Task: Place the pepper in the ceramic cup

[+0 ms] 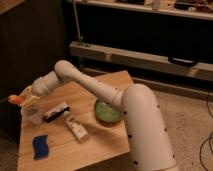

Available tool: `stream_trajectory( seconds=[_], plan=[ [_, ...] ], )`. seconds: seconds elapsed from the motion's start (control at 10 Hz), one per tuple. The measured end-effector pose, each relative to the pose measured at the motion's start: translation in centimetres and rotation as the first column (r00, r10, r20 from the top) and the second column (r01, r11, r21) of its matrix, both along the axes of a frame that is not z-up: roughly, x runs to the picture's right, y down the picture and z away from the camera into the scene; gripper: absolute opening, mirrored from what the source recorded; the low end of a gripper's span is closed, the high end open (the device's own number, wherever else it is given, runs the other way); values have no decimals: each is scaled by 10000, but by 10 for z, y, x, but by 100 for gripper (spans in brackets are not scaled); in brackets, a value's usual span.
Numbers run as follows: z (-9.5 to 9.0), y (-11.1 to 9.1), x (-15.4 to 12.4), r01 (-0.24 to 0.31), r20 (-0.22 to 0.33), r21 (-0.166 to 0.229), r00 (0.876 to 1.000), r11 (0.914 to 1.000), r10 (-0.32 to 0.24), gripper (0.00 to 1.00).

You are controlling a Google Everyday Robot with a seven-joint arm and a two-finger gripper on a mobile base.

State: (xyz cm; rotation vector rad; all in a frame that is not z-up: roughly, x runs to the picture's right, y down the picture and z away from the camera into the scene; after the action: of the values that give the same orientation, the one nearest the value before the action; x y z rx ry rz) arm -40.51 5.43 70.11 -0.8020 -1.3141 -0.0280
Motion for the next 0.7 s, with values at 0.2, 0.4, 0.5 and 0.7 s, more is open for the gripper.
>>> stream_trajectory(
  seconds=[0.2, 0.4, 0.5, 0.7],
  plan=[
    [8, 6, -3, 103, -21, -200, 9999, 9997, -103, 60],
    [12, 10, -5, 159, 34, -272, 9999, 9995, -158, 77],
    [14, 12, -5, 176, 54, -281, 9998, 9994, -175, 80],
    [13, 12, -5, 168, 9, -207, 9999, 9996, -168, 80]
  ],
)
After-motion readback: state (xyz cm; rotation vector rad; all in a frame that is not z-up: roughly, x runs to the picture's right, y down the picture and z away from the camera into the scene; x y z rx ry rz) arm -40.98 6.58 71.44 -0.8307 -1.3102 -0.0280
